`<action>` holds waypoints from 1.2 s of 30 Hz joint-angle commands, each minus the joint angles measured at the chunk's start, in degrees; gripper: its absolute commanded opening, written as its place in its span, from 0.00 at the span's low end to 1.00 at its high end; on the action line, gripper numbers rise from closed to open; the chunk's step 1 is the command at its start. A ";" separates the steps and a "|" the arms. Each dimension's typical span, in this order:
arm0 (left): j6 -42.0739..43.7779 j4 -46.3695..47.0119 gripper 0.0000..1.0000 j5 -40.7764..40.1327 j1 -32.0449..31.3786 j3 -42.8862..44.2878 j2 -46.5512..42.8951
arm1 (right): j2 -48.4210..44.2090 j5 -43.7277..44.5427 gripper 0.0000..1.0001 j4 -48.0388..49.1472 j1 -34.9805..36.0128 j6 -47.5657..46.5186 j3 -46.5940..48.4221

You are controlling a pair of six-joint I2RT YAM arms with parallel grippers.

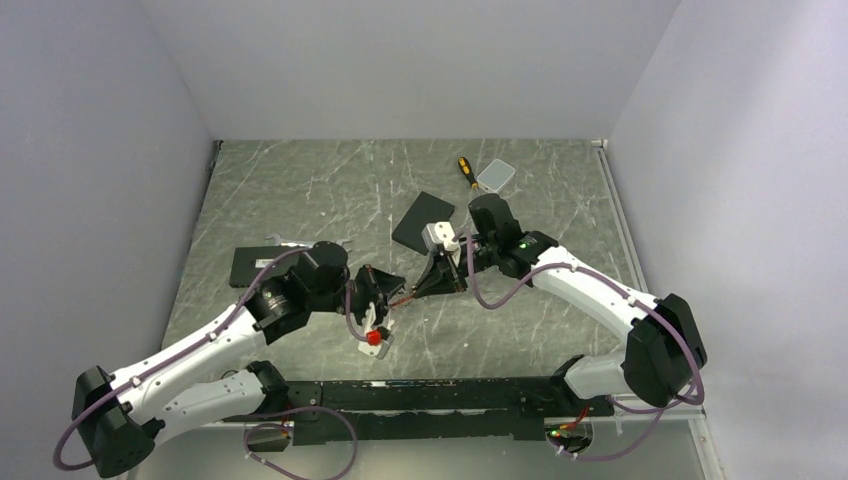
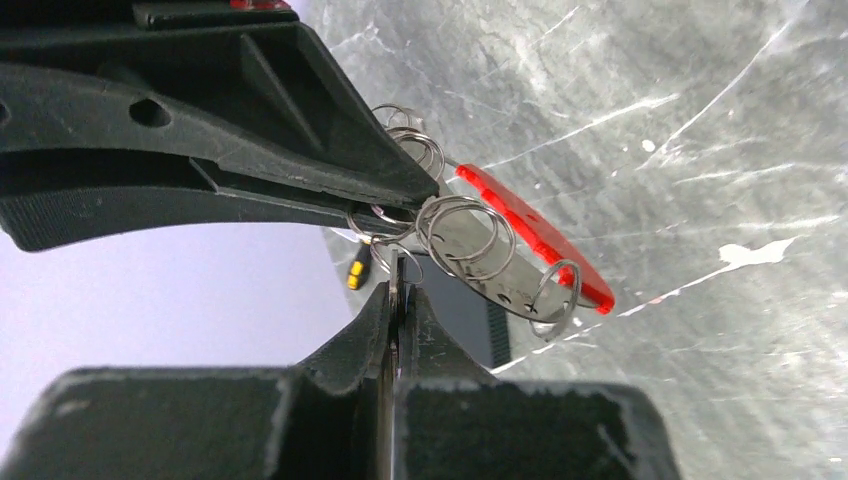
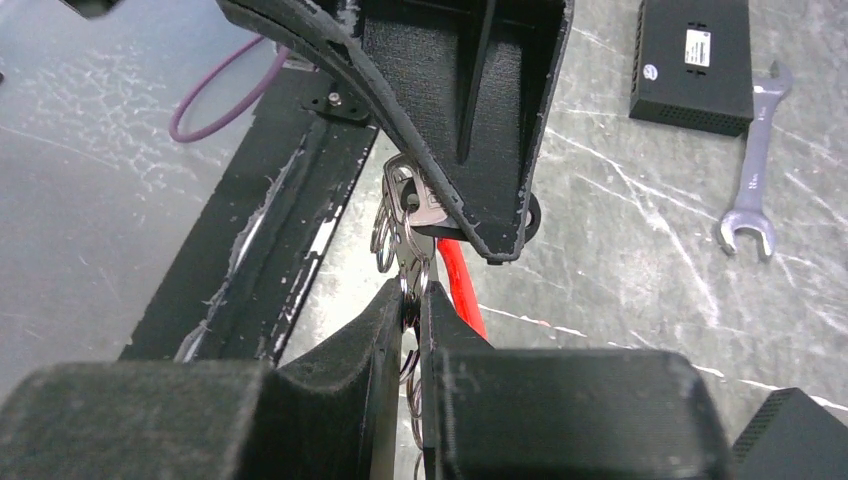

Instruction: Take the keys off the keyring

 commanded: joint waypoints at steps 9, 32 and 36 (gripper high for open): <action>-27.77 -3.10 0.00 1.44 -1.15 1.53 0.45 | 0.81 3.02 0.00 -0.79 -1.88 -5.15 3.52; -12.69 15.97 0.00 -9.37 -4.80 -18.24 0.15 | 8.48 12.92 0.00 22.73 -0.85 -1.94 -7.38; -11.55 16.86 0.00 -8.94 -4.79 -21.03 0.54 | 11.57 15.70 0.00 24.12 0.38 -5.77 -8.02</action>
